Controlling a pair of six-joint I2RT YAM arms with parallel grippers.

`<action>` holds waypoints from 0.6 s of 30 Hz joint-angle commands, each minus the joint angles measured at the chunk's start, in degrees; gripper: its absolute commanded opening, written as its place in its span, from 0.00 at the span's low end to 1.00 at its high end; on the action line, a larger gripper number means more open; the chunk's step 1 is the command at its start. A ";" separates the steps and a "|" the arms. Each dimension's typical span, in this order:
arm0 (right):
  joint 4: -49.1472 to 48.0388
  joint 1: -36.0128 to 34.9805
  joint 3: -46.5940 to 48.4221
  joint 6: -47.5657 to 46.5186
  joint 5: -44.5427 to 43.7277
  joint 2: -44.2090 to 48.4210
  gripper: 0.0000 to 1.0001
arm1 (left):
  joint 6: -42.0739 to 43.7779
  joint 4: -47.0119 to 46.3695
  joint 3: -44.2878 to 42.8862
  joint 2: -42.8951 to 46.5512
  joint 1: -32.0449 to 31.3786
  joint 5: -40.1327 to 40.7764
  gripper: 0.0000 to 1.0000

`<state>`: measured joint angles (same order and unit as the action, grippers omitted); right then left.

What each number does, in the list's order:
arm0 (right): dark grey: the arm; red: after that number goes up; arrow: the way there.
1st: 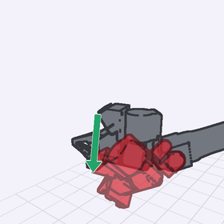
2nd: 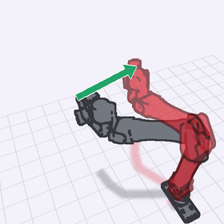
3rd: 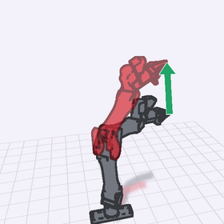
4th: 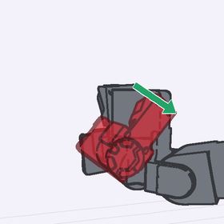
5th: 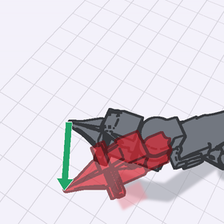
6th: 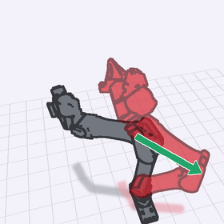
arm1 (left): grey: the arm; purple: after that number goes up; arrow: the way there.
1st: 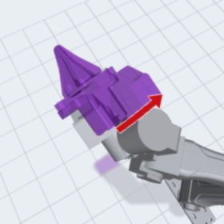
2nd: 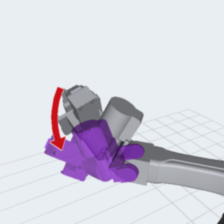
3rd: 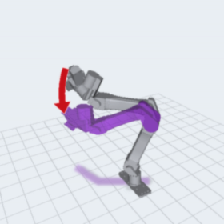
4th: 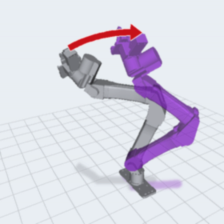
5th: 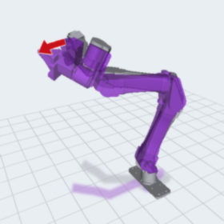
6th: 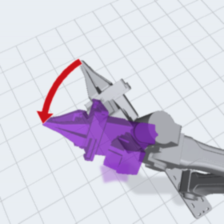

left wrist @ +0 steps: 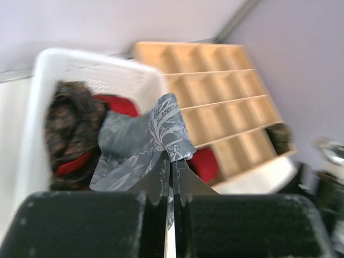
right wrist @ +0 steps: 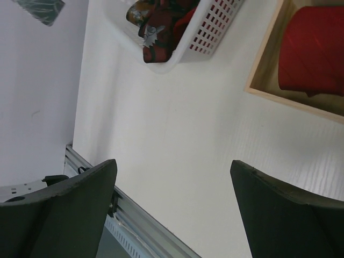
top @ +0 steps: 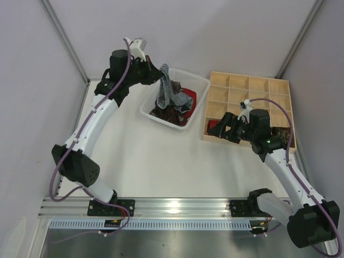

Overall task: Roll the ties
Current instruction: Move the tie to the center of the board

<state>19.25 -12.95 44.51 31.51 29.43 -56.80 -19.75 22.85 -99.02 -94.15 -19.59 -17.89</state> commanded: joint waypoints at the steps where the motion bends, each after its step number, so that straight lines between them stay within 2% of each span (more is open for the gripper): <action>1: -1.84 -2.68 4.79 0.22 1.60 -1.65 0.94 | -8.80 -6.31 4.70 5.80 0.26 -9.16 0.00; 4: -1.32 -4.97 8.39 -0.48 2.82 -3.93 0.94 | -14.78 -14.40 9.98 10.11 1.22 -15.76 0.00; 11: -3.24 -9.71 15.25 -0.57 4.05 -6.31 0.93 | -24.70 -26.07 16.93 17.67 2.54 -21.92 0.00; 15: -5.27 -13.94 20.42 -0.92 4.58 -8.76 0.92 | -30.08 -30.05 21.23 19.70 2.72 -24.73 0.01; 18: -3.34 -16.14 24.12 -2.06 3.62 -11.13 0.91 | -31.14 -29.01 22.99 21.46 2.72 -25.44 0.00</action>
<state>17.23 -27.64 63.99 31.07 32.62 -66.17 -46.39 -1.39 -77.03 -76.20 -17.28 -39.72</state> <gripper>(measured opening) 0.910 0.012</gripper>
